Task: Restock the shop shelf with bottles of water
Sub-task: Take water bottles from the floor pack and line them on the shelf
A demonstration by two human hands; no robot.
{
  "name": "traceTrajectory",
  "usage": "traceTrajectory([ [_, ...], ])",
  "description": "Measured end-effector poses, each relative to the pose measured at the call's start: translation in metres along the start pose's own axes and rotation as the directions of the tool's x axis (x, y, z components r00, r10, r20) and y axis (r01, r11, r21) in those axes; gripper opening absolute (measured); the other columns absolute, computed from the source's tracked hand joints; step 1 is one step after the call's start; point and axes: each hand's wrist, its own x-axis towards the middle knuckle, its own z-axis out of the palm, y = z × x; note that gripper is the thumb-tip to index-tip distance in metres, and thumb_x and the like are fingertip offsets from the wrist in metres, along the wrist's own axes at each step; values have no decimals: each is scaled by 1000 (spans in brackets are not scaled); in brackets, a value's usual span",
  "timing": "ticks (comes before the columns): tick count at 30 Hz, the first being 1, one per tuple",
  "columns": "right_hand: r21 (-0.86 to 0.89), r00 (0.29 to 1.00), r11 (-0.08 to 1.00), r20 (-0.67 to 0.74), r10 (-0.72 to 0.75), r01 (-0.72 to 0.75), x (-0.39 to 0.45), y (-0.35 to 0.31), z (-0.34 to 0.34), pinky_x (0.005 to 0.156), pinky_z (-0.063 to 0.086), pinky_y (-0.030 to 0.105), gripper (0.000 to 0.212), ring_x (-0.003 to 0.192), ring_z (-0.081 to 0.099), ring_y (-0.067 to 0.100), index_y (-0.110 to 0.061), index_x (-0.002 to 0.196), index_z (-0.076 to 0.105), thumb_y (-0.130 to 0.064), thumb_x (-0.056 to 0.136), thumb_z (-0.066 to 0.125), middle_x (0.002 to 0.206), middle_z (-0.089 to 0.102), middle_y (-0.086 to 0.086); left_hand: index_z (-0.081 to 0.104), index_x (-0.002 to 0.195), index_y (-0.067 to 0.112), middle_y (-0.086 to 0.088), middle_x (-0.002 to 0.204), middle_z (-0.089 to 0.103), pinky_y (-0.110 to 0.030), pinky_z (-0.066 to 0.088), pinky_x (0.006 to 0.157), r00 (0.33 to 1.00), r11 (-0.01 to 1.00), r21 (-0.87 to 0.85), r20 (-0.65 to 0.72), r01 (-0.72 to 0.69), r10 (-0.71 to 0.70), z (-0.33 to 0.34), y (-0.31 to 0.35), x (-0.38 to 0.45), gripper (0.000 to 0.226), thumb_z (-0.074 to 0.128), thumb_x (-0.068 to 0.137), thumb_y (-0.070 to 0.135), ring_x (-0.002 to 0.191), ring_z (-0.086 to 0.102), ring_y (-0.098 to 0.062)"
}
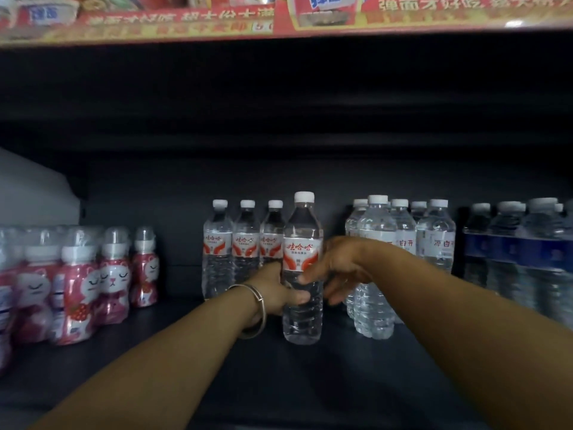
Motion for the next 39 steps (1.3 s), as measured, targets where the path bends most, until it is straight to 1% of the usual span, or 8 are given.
traceTrajectory([
  [3,88,999,996,-34,-5,8,13,4,2,87,53,45,38,102,64,34,-5,114,59,-9,79,72,109,66,17,63,95,20,2,97,67,-34,50,89,1000,997,79,2,-16,16,1,-4,11,20,69,81,6,98,61,-19],
  [6,110,996,994,-86,8,1,28,3,3,85,53,43,23,100,63,34,-5,101,60,-5,80,70,104,66,15,60,111,10,2,100,59,-24,42,84,999,956,291,3,-33,33,-1,-6,18,26,61,86,5,97,54,-14],
  [10,150,989,988,-143,45,-24,51,1,6,91,50,47,12,102,60,34,-5,92,56,-1,84,64,94,63,13,57,110,9,-10,115,57,-40,43,100,996,849,525,-14,-64,84,-7,-11,30,23,55,87,12,108,52,-25],
  [13,161,978,986,-198,60,-28,70,1,7,92,49,51,17,100,61,34,-4,98,56,-1,84,64,93,62,13,37,136,14,-7,144,30,-43,31,110,999,788,615,-19,-19,40,-14,-17,43,52,54,87,13,128,36,-28],
  [16,150,970,988,-227,81,-47,84,2,8,91,50,52,13,103,60,36,-4,94,55,-2,84,64,93,61,13,24,144,20,-5,156,2,-48,24,114,1000,732,681,-7,24,-26,-17,-28,53,65,53,86,19,138,22,-33],
  [21,150,955,988,-284,89,-48,103,7,10,85,53,50,15,105,60,37,-4,98,55,-3,85,64,107,62,16,10,148,19,-9,155,-18,-45,19,116,995,704,709,42,34,-91,-16,-32,54,64,43,93,15,143,9,-34],
  [29,84,923,995,-375,84,-56,121,11,12,77,55,40,23,100,63,35,0,108,56,-8,87,62,111,63,20,2,150,20,-12,152,-26,-41,18,117,993,719,695,70,19,-94,-16,-31,54,69,36,93,0,144,-8,-33],
  [39,-133,889,991,-456,-30,-35,121,11,15,100,45,40,34,115,57,32,0,121,57,-13,90,60,124,59,19,1,149,23,-13,150,-32,-40,29,112,988,727,684,65,61,-144,-12,-30,54,72,37,92,-3,143,9,-38],
])
